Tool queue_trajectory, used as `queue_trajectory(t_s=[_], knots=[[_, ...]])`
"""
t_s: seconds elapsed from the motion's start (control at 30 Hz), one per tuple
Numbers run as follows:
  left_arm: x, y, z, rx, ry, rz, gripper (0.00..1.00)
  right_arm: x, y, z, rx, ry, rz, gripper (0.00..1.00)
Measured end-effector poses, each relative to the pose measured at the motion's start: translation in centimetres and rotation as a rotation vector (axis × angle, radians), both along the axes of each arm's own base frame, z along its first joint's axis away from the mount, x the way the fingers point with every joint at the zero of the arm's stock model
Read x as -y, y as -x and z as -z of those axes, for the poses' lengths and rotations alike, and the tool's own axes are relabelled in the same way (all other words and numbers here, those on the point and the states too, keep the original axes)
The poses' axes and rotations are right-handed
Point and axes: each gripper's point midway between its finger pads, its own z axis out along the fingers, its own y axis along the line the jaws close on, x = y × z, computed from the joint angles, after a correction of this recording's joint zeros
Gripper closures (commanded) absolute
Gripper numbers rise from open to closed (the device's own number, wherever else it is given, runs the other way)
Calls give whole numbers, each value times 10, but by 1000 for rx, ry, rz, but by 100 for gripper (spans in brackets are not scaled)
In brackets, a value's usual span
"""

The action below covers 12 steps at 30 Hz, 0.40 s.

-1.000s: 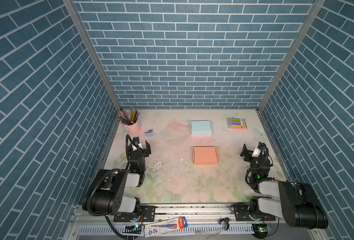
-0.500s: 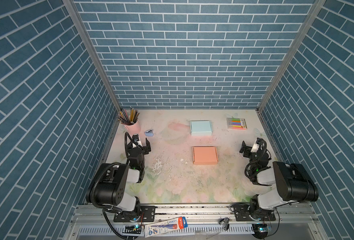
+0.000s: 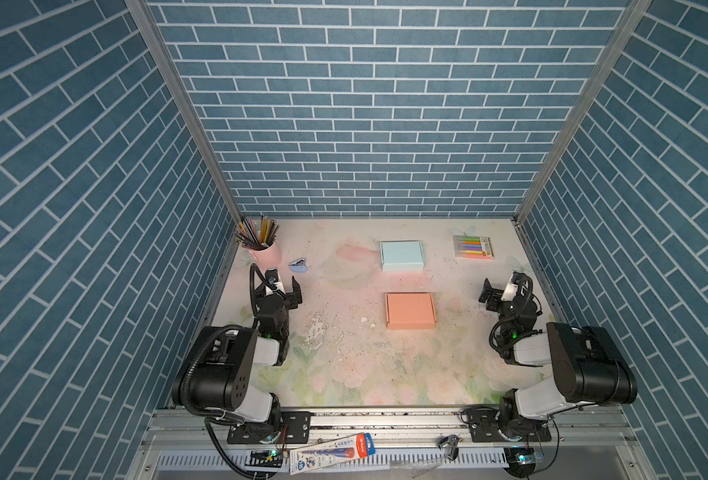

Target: Fold the paper box

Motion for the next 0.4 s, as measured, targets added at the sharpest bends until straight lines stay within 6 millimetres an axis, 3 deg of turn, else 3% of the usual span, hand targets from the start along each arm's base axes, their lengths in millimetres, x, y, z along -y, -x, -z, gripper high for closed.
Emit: queue_trajectory(t_s=[0.4], knots=[[3, 0, 1, -5, 1, 18, 12, 0, 0, 0, 0, 0, -1, 2]])
